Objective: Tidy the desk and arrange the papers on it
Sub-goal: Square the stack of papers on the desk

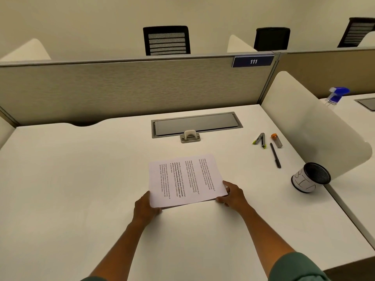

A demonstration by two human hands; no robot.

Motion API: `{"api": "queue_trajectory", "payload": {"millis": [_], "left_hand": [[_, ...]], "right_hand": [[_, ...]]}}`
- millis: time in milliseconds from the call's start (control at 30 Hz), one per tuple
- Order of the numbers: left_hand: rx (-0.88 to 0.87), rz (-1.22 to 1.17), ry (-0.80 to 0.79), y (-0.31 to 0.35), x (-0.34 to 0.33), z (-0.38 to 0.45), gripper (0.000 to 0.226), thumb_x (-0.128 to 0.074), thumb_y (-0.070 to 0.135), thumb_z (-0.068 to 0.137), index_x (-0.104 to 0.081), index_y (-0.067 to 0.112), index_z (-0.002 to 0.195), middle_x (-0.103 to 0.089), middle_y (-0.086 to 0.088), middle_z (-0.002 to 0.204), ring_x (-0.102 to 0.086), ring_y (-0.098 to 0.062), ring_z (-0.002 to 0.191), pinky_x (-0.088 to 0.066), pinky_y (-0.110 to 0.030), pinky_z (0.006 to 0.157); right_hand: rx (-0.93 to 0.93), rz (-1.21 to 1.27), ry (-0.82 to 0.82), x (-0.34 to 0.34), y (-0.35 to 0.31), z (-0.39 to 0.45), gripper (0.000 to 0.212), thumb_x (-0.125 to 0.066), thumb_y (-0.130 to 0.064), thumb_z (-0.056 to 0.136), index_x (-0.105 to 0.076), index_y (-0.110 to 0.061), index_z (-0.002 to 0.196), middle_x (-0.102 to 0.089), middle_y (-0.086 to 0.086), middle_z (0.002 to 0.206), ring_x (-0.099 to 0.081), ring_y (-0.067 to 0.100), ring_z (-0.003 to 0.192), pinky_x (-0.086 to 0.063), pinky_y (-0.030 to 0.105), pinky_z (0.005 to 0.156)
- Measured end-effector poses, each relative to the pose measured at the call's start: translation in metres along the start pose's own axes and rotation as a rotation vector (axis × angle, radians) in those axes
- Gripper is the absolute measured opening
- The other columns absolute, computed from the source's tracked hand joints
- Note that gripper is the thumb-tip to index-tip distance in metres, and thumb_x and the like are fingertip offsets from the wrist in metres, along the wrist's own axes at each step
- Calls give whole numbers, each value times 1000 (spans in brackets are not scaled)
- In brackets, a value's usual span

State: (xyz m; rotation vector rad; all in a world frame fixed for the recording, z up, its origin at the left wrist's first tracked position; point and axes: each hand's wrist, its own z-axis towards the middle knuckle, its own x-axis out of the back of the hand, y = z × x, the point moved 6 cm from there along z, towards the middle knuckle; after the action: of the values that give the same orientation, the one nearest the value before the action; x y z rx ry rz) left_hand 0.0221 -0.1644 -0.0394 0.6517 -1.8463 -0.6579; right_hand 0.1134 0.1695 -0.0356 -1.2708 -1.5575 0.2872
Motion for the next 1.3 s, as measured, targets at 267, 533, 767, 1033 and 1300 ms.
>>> {"api": "queue_trajectory", "payload": {"millis": [267,533,767,1033,1300], "left_hand": [[4,-29,10,-1,1,-2,40,-81,4,61,-56,13,90,-62,6,68,-57,-16,67,-37,-15,51],[1,-27,-1,1,1,-3,45,-84,7,63,-51,19,91,-59,6,72,-54,-18,69,-36,-15,51],[-17,4,0,-1,-2,2,50,-85,12,64,-48,22,95,-61,-3,82,-56,-28,79,-41,-22,58],[-17,32,18,-5,-1,4,45,-86,16,62,-58,7,96,-53,2,67,-48,-22,67,-35,-24,52],[-31,44,29,-6,-3,6,41,-84,15,62,-59,9,94,-58,3,76,-54,-23,74,-35,-20,53]], "right_hand": [[-30,23,23,-1,3,1,76,-83,-6,67,-51,-15,135,-63,-3,87,-61,12,61,-48,19,51],[-12,18,23,-3,5,5,85,-84,-6,66,-45,-17,140,-64,6,89,-60,20,69,-50,22,52],[-16,19,24,-5,10,9,80,-84,-8,65,-50,-20,137,-68,9,92,-62,22,70,-53,25,57],[-24,20,26,-7,13,13,91,-87,-12,62,-45,-18,142,-67,9,96,-63,25,75,-56,32,62],[-30,-8,15,-8,16,16,90,-88,-17,61,-46,-21,141,-67,10,96,-61,22,72,-53,26,57]]}}
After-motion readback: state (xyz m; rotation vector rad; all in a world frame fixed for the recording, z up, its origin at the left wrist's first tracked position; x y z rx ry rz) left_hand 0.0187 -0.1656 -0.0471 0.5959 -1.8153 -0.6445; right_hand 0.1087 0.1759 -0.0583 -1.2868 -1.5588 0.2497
